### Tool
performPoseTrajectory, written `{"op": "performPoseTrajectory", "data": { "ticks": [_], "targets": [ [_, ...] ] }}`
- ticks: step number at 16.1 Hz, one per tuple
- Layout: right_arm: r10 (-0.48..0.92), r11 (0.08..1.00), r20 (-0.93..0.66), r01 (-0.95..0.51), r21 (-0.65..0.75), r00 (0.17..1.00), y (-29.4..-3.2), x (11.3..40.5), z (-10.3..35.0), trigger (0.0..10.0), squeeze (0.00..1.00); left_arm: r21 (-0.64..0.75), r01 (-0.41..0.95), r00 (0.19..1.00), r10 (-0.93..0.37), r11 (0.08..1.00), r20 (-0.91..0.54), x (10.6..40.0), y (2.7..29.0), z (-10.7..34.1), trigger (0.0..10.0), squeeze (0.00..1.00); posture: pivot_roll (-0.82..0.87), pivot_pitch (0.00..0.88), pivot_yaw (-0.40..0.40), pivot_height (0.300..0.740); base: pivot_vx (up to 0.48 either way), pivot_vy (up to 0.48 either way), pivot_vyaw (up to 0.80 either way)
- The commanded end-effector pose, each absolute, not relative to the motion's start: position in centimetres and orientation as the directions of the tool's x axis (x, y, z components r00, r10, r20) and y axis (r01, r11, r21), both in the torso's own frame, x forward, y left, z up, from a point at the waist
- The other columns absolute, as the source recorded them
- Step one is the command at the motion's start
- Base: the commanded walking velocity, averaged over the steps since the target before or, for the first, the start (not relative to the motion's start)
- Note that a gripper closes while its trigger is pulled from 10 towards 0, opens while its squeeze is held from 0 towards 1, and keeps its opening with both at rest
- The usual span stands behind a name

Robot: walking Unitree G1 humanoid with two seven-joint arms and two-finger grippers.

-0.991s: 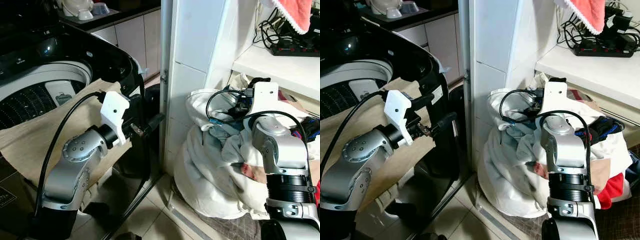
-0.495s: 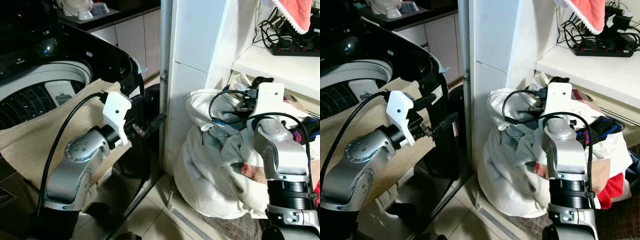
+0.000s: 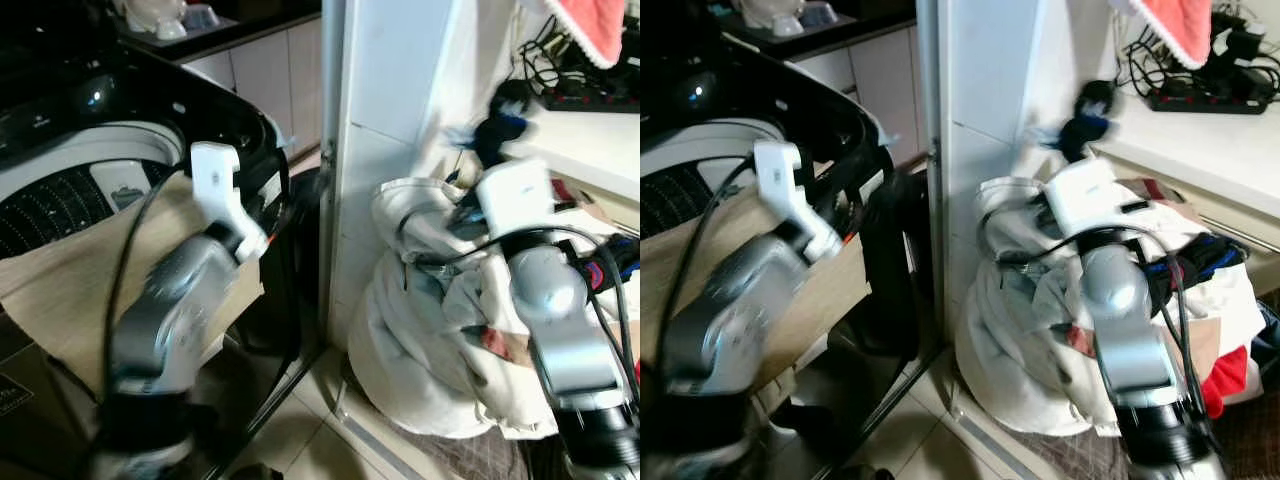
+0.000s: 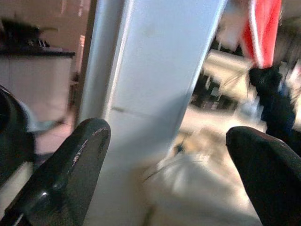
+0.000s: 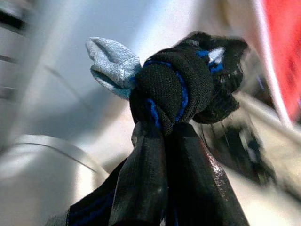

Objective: Clothes washing

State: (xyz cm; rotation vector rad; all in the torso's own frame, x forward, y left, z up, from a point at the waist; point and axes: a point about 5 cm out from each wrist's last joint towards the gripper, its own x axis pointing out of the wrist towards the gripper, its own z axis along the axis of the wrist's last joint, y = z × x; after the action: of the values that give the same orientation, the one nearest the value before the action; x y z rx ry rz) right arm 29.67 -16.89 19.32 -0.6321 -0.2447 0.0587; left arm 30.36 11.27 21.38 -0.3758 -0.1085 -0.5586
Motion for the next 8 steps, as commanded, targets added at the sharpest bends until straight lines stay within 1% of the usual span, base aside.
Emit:
{"op": "performPoseTrajectory", "data": {
  "ticks": [1, 2, 3, 4, 6, 7, 8],
  "targets": [
    [0.234, 0.772, 0.235, -0.033, -0.634, 0.943, -15.7, 29.1, 19.7, 0.0, 0.00, -0.411, 0.525, 0.851, -0.480, 0.746, 0.216, 30.8, 11.3, 21.9, 10.0, 1.00, -0.07, 0.000, 0.026, 0.740, 0.000, 0.000, 0.00],
    [0.319, 0.756, 0.229, -0.101, -0.647, 0.920, -14.8, 28.6, 19.5, 0.0, 0.00, -0.482, 0.540, 0.840, -0.481, 0.690, 0.252, 31.2, 11.0, 22.6, 10.0, 1.00, -0.08, 0.000, 0.031, 0.740, 0.000, 0.000, 0.00],
    [0.408, 0.730, 0.225, -0.168, -0.663, 0.885, -13.7, 28.1, 19.5, 0.0, 0.00, -0.522, 0.563, 0.820, -0.512, 0.641, 0.255, 31.5, 10.5, 22.9, 10.0, 1.00, -0.08, 0.000, 0.034, 0.740, 0.000, 0.000, 0.00],
    [0.468, 0.701, 0.223, -0.205, -0.683, 0.855, -13.0, 27.7, 19.5, 0.0, 0.00, -0.528, 0.580, 0.803, -0.544, 0.620, 0.243, 31.6, 10.1, 22.9, 10.0, 1.00, -0.08, 0.000, 0.036, 0.740, 0.000, 0.000, 0.00],
    [0.524, 0.673, 0.224, -0.238, -0.701, 0.822, -12.3, 27.4, 19.4, 0.0, 0.00, -0.553, 0.596, 0.783, -0.575, 0.582, 0.237, 31.6, 9.7, 23.1, 10.0, 1.00, -0.08, 0.000, 0.038, 0.740, 0.000, 0.000, 0.00],
    [0.580, 0.653, 0.229, -0.279, -0.704, 0.782, -11.5, 27.1, 19.5, 0.0, 0.00, -0.591, 0.603, 0.764, -0.601, 0.536, 0.235, 31.5, 9.3, 23.2, 10.0, 1.00, -0.08, 0.000, 0.039, 0.740, 0.000, 0.000, 0.00],
    [0.608, 0.639, 0.227, -0.299, -0.708, 0.761, -11.1, 27.0, 19.6, 0.0, 0.00, -0.607, 0.599, 0.762, -0.605, 0.522, 0.231, 31.5, 9.2, 23.2, 10.0, 1.00, -0.08, 0.000, 0.039, 0.740, 0.000, 0.000, 0.00]
  ]
}}
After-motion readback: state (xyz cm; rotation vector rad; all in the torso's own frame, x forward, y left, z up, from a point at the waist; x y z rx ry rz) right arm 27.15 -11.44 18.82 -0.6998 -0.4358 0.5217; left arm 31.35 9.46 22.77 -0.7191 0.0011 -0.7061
